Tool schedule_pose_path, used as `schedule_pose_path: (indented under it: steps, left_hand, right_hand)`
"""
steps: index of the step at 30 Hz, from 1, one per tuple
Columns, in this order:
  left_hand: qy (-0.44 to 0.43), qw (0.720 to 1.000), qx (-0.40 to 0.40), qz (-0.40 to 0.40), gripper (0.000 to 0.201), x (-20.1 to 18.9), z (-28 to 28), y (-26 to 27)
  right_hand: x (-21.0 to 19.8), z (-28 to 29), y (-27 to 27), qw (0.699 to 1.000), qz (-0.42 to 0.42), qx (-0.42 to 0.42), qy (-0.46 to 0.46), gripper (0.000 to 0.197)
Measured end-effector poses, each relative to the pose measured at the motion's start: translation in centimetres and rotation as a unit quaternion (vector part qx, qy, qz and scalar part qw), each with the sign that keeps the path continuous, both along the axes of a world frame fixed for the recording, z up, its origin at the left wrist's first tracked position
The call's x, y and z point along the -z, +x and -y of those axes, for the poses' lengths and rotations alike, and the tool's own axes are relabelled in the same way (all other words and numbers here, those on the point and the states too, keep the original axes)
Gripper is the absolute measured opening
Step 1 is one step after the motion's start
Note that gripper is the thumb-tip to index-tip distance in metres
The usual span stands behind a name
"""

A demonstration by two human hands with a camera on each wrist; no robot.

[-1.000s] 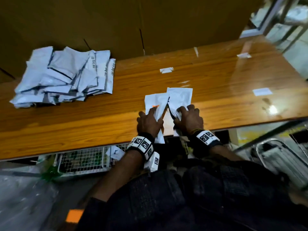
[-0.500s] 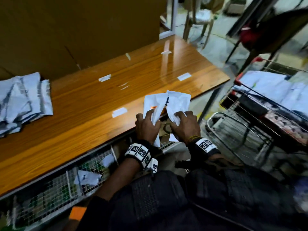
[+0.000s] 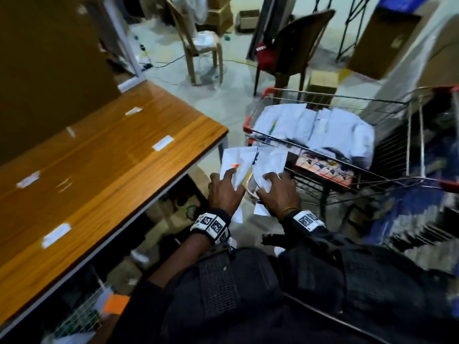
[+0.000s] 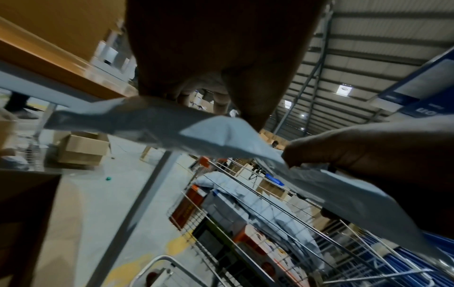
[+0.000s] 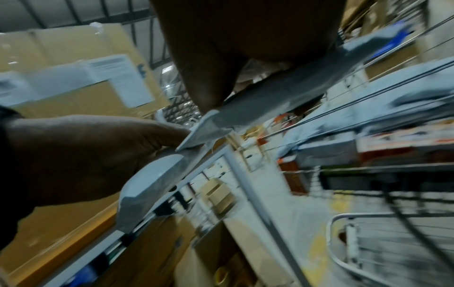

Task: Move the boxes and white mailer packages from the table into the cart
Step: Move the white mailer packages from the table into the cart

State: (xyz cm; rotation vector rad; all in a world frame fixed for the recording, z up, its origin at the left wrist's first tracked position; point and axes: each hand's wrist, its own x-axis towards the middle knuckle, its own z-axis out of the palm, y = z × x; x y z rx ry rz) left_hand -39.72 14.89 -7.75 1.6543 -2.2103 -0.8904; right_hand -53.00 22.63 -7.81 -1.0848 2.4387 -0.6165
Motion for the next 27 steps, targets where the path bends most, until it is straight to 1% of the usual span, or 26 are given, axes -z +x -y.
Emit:
schedule_pose_path:
  steps: [1, 2, 6, 11, 17, 23, 26, 27]
  left_hand:
    - [0.001, 1.0, 0.004, -0.003, 0.057, 0.2, 0.1, -1.0]
    - [-0.003, 1.0, 0.02, -0.007, 0.057, 0.4, -0.2, -4.3]
    - [-0.009, 0.998, 0.067, 0.003, 0.058, 0.8, -0.9, -11.3]
    - [-0.009, 0.993, 0.114, 0.006, 0.058, 0.7, -1.2, -18.7]
    - [-0.05, 0.985, 0.161, 0.024, 0.057, 1.3, 0.3, -25.0]
    - [-0.031, 0.982, 0.181, 0.051, 0.056, 2.1, 2.9, -31.5]
    - [-0.002, 0.98, 0.188, 0.059, 0.056, 3.0, 5.0, -35.5]
    - [0.002, 0.98, 0.189, 0.064, 0.056, 3.2, 5.4, -36.1]
  right_hand:
    - [0.0, -0.2, -0.9, 1.0, 0.001, 0.002, 0.001, 0.049]
    - [0.1, -1.0, -4.0, 1.0, 0.004, 0.019, 0.0, 0.049]
    - [0.2, -2.8, -10.8, 0.998, -0.002, 0.064, 0.002, 0.049]
    - [0.2, -4.1, -17.5, 0.993, -0.014, 0.113, -0.008, 0.047]
    - [1.2, -4.3, -22.5, 0.989, 0.007, 0.15, -0.007, 0.046]
    - [2.5, -2.9, -28.1, 0.985, 0.015, 0.173, 0.012, 0.048]
    - [3.2, -1.0, -31.7, 0.981, 0.018, 0.189, 0.041, 0.051]
    - [3.4, -0.7, -32.3, 0.981, 0.018, 0.187, 0.049, 0.053]
